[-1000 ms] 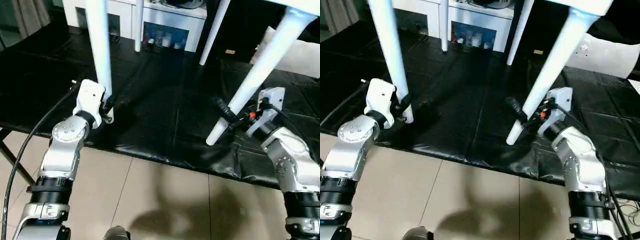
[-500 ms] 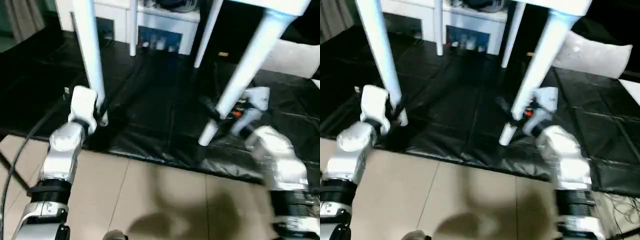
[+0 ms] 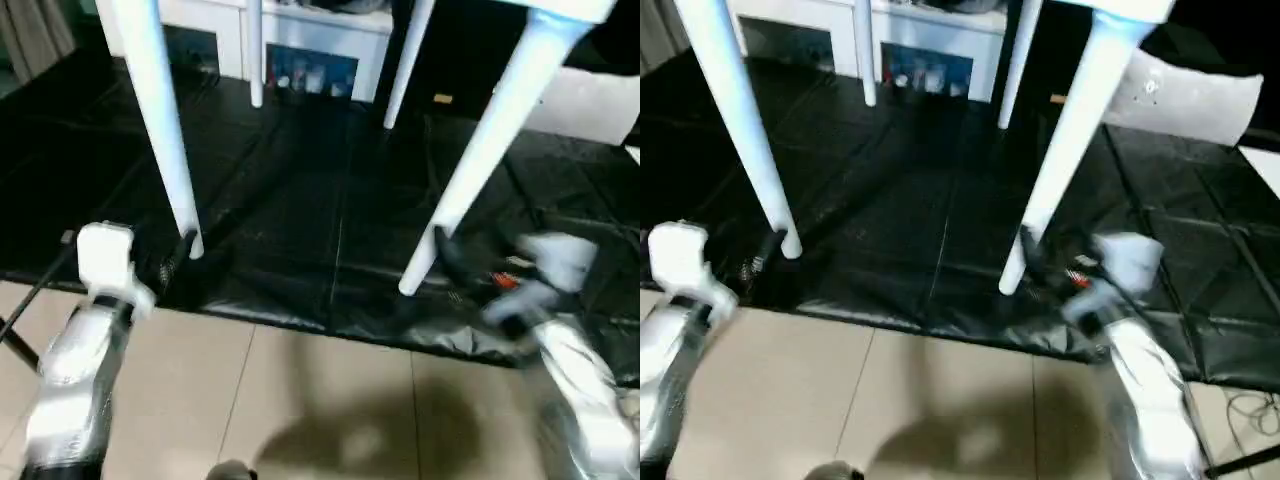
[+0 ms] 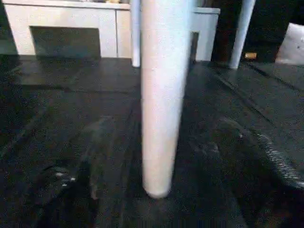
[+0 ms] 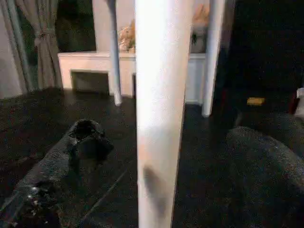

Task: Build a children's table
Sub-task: Flip table

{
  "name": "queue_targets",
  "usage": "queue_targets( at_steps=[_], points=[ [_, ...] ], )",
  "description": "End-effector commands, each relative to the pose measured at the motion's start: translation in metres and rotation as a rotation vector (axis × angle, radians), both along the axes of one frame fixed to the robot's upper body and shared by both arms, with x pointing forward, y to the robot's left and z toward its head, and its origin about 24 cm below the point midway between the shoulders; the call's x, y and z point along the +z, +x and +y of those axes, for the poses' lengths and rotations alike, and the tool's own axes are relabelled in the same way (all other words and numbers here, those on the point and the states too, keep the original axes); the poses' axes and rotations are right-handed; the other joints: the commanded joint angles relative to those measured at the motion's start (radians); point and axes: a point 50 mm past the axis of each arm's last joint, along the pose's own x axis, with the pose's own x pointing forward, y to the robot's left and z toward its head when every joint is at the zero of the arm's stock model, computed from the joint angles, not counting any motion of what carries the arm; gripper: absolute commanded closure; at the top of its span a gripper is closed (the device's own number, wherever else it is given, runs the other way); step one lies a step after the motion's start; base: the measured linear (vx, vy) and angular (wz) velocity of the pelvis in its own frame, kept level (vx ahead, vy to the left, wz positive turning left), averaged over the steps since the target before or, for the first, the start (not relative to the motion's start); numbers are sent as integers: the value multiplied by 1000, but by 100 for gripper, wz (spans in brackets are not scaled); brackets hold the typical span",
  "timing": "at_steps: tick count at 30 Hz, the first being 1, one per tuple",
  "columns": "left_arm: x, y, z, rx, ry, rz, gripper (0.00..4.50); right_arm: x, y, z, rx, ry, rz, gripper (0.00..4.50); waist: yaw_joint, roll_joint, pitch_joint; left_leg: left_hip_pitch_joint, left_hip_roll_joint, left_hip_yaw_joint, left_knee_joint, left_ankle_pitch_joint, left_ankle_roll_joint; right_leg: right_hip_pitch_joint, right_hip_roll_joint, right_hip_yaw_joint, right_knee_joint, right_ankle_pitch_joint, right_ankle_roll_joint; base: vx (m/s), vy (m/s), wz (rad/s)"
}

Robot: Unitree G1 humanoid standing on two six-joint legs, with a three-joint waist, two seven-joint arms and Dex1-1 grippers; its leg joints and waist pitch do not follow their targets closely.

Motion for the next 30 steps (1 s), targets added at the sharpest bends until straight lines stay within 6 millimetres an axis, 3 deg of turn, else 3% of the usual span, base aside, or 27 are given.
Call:
queue_targets(
  at_steps=[1, 3, 4, 5, 7, 8, 10, 12, 13, 14, 16, 17, 18, 19, 20, 21, 22, 23, 24, 25, 26, 27, 28, 29, 30],
  points=[
    [9, -4, -13, -27, -9, 1, 90, 10, -6, 0, -6, 12, -15, 0, -8, 33, -47, 32, 68, -36, -99, -518, -75, 20, -65, 54, -96, -366, -109, 0, 0, 0],
    [11, -13, -21, -20, -18, 28, 90, 12, -13, 3, 1, 27, 6, 0, -6, 43, -35, 38, 62, -40, -98, -567, -74, 10, -66, 55, -107, -470, -84, 0, 0, 0],
    [12, -21, -28, 11, -18, 58, 90, 14, -18, 8, 11, 45, 32, 0, -6, 44, -25, 33, 61, -44, -100, -571, -75, 8, -68, 56, -111, -520, -67, 0, 0, 0],
    [15, -28, -32, 23, -32, 69, 90, 14, -21, 14, 33, 57, 58, 0, -9, 37, -21, 30, 59, -44, -98, -572, -70, 7, -66, 55, -116, -564, -47, 0, 0, 0],
    [20, -38, -38, 18, -48, 73, 90, 13, -25, 19, 60, 41, 93, 0, -11, 40, -20, 29, 53, -46, -92, -558, -64, 3, -68, 54, -124, -639, -19, 0, 0, 0],
    [23, -41, -42, 5, -53, 70, 90, 11, -26, 22, 70, 5, 116, 0, -13, 36, -15, 28, 49, -48, -90, -557, -64, 0, -69, 51, -132, -695, 0, 0, 0, 0],
    [28, -42, -48, -5, -64, 67, 90, 5, -24, 31, 104, -73, 184, 0, -23, 36, -7, 26, 46, -54, -89, -570, -75, -4, -65, 46, -140, -750, 22, 0, 0, 0],
    [28, -43, -49, -8, -68, 73, 90, 2, -25, 35, 118, -100, 207, 0, -38, 46, -4, 39, 43, -59, -86, -615, -83, -10, -62, 39, -153, -753, 24, 0, 0, 0],
    [28, -43, -49, -8, -68, 73, 90, 2, -25, 35, 118, -100, 207, 0, -42, 43, -5, 33, 42, -61, -89, -608, -81, -1, -62, 36, -153, -740, 26, 0, 0, 0],
    [25, -45, -48, -9, -49, 95, 90, -1, -29, 36, 129, -101, 211, 0, -42, 47, -4, 28, 44, -64, -95, -610, -82, 4, -61, 34, -152, -728, 26, 0, 0, 0],
    [24, -47, -48, -2, -20, 137, 90, -3, -31, 36, 125, -98, 232, 0, -47, 53, -5, 27, 49, -67, -107, -619, -81, 12, -56, 35, -144, -637, 16, 0, 0, 0],
    [24, -49, -48, -8, -13, 159, 90, -5, -33, 35, 118, -90, 245, 0, -43, 89, -7, 15, 52, -70, -112, -587, -86, 9, -53, 43, -132, -531, -11, 0, 0, 0],
    [23, -50, -48, -12, -12, 170, 90, -7, -35, 35, 113, -85, 252, 0, -49, 82, -12, 5, 51, -65, -109, -514, -72, 9, -49, 44, -133, -431, -34, 0, 0, 0],
    [22, -53, -47, -16, -12, 183, 90, -9, -37, 37, 112, -87, 260, 0, -48, 86, -23, -19, 48, -55, -104, -314, -38, 5, -33, 42, -114, -183, -97, 0, 0, 0],
    [20, -50, -45, -9, 5, 197, 90, -12, -37, 38, 116, -104, 259, 0, -47, 91, -40, -21, 42, -46, -94, -214, -18, 3, -23, 36, -102, -54, -127, 0, 0, 0],
    [17, -46, -44, -1, 7, 218, 90, -15, -36, 38, 114, -106, 267, 0, -45, 101, -53, -35, 33, -32, -93, -183, 25, -12, -6, 20, -97, -19, -160, 0, 0, 0],
    [16, -44, -44, -1, -4, 222, 90, -17, -36, 39, 111, -94, 274, 0, -52, 92, -61, -37, 25, -28, -75, -182, 40, -17, -9, 20, -101, -29, -169, 0, 0, 0],
    [14, -45, -44, -1, -1, 226, 90, -18, -36, 39, 107, -91, 273, 0, -44, 94, -77, -44, 14, -29, -50, -214, 92, -23, -32, 14, -116, -135, -182, 0, 0, 0],
    [14, -47, -46, -20, -5, 230, 90, -19, -36, 40, 116, -66, 282, 0, -36, 118, -77, -35, 16, -33, -46, -284, 93, -26, -43, 13, -122, -231, -171, 0, 0, 0],
    [13, -49, -48, -34, -4, 235, 90, -20, -36, 40, 124, -52, 288, 0, -43, 107, -56, -18, 23, -38, -49, -483, 59, -31, -51, 4, -147, -531, -92, 0, 0, 0],
    [13, -51, -52, -54, -9, 237, 90, -21, -35, 39, 131, -53, 282, 0, -52, 113, -30, 22, 28, -50, -47, -677, -6, -51, -41, -28, -182, -785, 20, -53, 5, -9],
    [11, -54, -56, -74, -14, 246, 90, -25, -35, 37, 144, -61, 287, 0, -64, 118, -17, 34, 27, -51, -48, -753, -27, -58, -15, -67, -212, -841, 70, -53, 5, -9],
    [10, -55, -57, -80, -14, 250, 90, -27, -35, 36, 149, -64, 293, 0, -46, 153, -12, -59, 89, -58, -171, -907, -36, 56, 17, -78, -28, -653, 56, -77, 8, -10],
    [8, -56, -58, -89, -13, 258, 90, -30, -36, 36, 160, -69, 305, 0, 34, 163, -25, -118, 72, 4, -213, -951, -70, 93, 23, -47, 132, -316, -25, -79, 1, 1],
    [-6, -57, -55, -89, 16, 319, 90, -38, -39, 36, 233, -66, 333, 0, 16, 116, -45, -18, 65, -3, -154, -829, -37, 33, -17, 45, 88, -432, 1, -79, 1, 1]
  ],
)
